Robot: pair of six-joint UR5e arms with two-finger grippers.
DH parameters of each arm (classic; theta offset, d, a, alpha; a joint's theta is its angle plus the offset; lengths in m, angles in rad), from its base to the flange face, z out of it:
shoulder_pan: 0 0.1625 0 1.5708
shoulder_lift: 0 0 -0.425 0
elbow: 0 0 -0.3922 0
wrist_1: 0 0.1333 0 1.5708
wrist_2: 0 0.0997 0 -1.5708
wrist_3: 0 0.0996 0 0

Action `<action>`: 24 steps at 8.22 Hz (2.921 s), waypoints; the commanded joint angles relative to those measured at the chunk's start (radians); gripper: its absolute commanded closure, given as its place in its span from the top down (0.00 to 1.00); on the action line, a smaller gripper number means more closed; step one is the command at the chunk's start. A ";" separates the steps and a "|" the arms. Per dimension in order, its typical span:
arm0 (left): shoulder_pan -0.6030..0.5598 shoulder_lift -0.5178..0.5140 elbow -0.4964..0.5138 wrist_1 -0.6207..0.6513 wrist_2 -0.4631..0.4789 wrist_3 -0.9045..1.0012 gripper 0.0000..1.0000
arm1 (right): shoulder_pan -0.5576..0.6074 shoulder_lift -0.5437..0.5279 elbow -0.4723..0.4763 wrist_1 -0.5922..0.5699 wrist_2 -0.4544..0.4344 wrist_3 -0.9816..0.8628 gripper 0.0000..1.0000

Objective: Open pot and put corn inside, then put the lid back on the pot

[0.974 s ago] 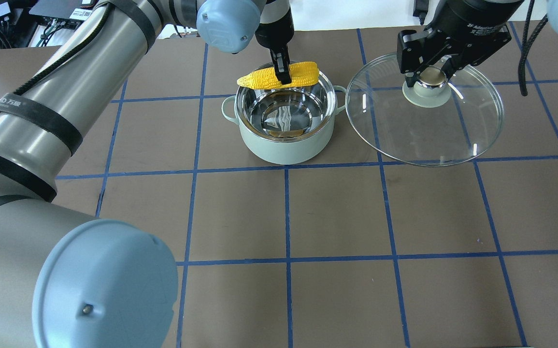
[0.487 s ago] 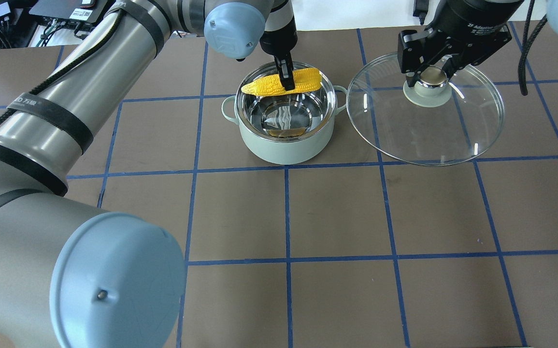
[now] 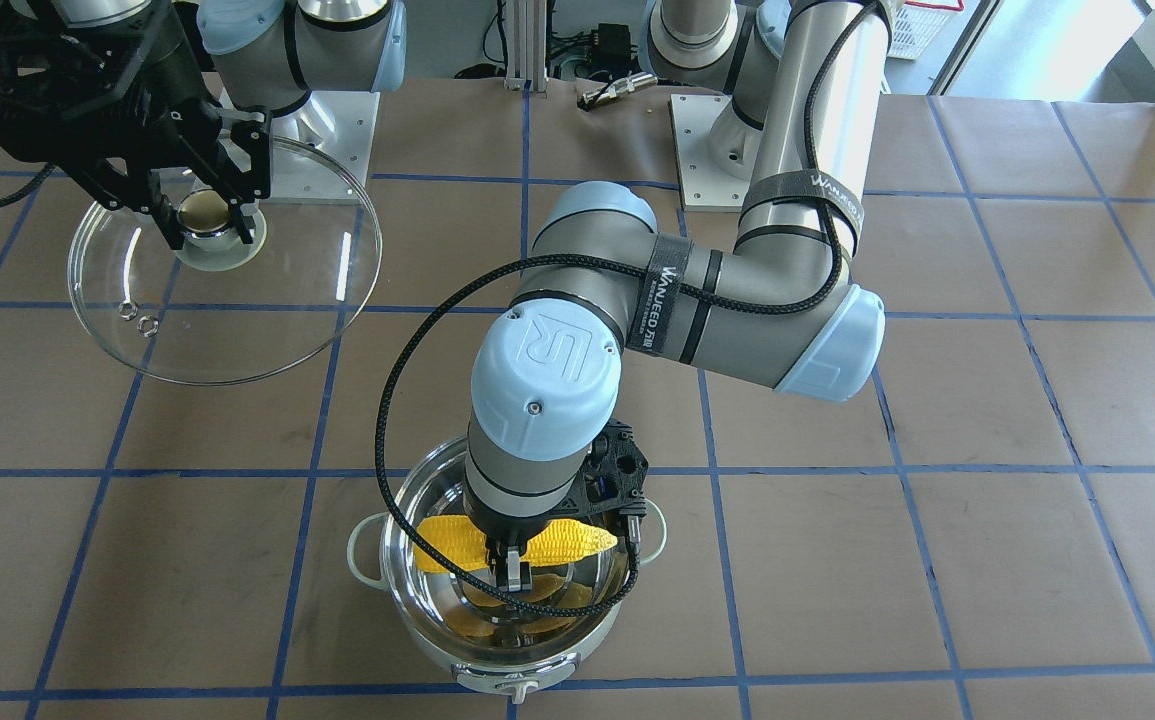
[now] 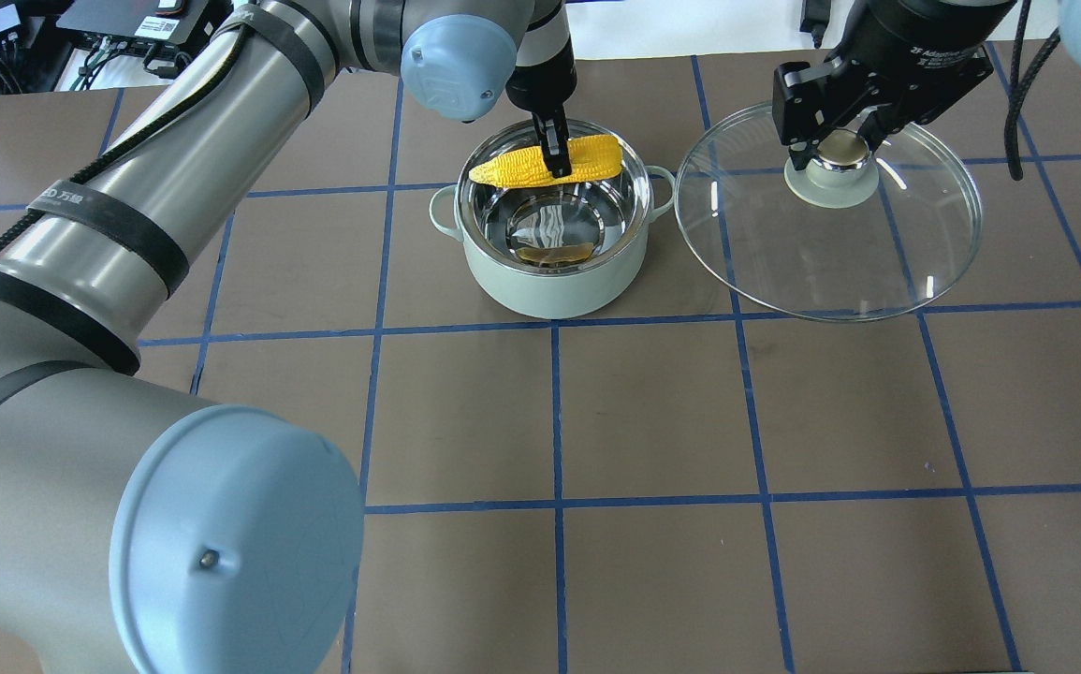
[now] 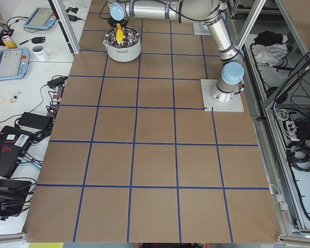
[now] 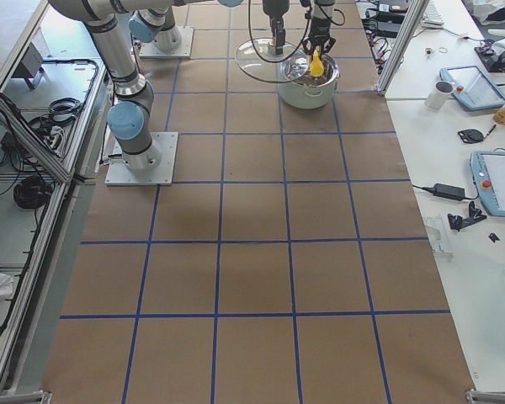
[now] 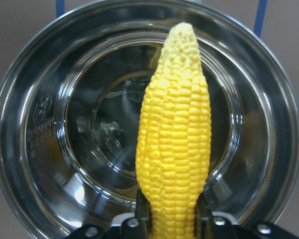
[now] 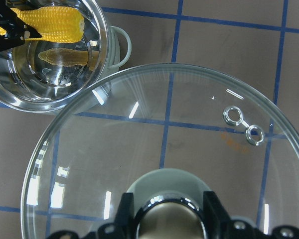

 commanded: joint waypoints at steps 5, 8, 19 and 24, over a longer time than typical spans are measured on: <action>0.000 -0.004 -0.008 0.010 0.007 0.024 0.94 | 0.000 0.000 0.000 -0.001 -0.001 -0.004 0.27; 0.009 0.074 -0.008 -0.010 0.062 0.162 1.00 | 0.003 0.002 0.000 -0.023 0.001 0.017 0.26; 0.455 0.636 -0.318 -0.258 0.085 1.656 1.00 | 0.311 0.477 -0.143 -0.492 -0.034 0.375 0.26; 0.440 0.643 -0.332 -0.283 0.189 1.875 1.00 | 0.325 0.535 -0.135 -0.546 -0.031 0.375 0.26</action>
